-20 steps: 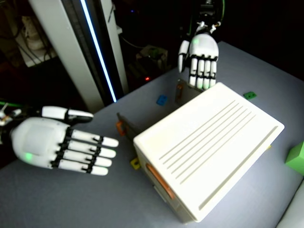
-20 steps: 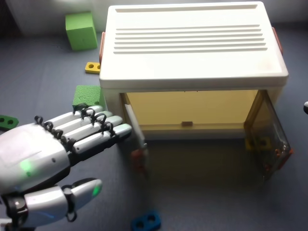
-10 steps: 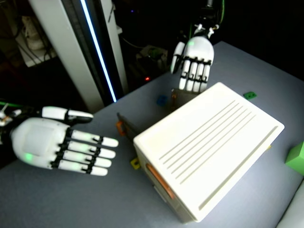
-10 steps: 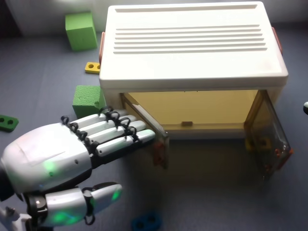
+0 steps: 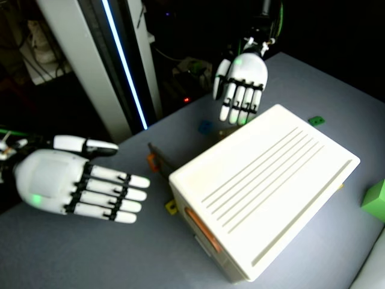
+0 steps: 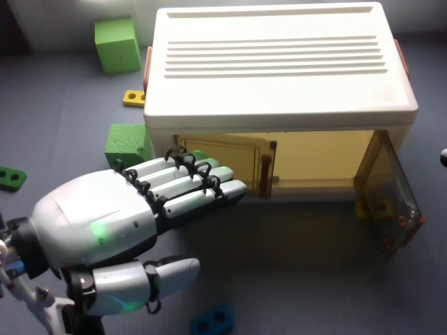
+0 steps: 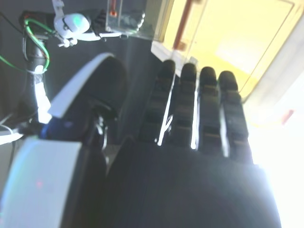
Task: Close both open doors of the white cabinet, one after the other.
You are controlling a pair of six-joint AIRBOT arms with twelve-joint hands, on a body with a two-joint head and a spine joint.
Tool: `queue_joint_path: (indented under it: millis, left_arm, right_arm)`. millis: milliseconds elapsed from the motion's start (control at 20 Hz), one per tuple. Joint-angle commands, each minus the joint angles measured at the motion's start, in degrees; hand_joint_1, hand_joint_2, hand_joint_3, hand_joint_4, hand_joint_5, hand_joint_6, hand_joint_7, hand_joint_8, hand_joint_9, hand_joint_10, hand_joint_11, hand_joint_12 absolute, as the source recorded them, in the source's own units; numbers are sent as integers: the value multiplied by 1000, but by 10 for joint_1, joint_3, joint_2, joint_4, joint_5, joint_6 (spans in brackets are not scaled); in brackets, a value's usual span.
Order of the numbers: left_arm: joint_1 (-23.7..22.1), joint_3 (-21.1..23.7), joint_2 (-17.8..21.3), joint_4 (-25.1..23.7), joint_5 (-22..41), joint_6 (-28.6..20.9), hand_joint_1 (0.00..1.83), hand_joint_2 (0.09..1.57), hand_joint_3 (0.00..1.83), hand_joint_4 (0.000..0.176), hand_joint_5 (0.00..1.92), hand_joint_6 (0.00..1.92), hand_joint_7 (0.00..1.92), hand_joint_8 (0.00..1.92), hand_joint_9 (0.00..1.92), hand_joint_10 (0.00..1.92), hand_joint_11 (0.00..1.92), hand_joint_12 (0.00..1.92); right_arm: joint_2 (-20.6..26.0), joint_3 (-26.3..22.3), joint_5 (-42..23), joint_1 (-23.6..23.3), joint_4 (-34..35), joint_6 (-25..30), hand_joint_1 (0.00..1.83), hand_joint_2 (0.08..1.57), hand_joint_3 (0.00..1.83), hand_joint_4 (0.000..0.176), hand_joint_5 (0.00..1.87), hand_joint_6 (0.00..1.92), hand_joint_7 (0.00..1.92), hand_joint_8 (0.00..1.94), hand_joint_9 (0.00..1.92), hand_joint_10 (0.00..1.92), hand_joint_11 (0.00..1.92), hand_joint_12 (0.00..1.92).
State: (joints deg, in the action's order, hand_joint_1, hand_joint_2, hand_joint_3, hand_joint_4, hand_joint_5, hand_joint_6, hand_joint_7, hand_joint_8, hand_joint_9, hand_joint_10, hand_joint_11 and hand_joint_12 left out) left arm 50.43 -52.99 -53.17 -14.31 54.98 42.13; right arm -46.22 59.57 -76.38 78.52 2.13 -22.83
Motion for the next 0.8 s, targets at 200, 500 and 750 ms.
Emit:
queue_joint_path:
  millis: [200,500,750]
  left_arm:
    - [-15,-3,-2,2,61,-1,0,1571,160,0,8,3,0,0,0,0,0,0]
    - [-6,8,12,1,67,-5,0,1571,207,0,9,1,0,0,0,0,3,1]
    - [52,33,50,42,95,-1,0,1571,211,0,10,3,0,0,0,0,44,26]
  right_arm:
    - [-2,2,-69,-1,8,3,0,1331,0,0,39,6,0,0,0,0,50,10]
    - [-2,1,-68,-3,-6,5,0,1374,5,0,17,0,0,0,0,0,37,2]
    - [-2,-3,-68,-17,-34,8,0,1363,2,0,0,0,0,0,0,0,9,0]
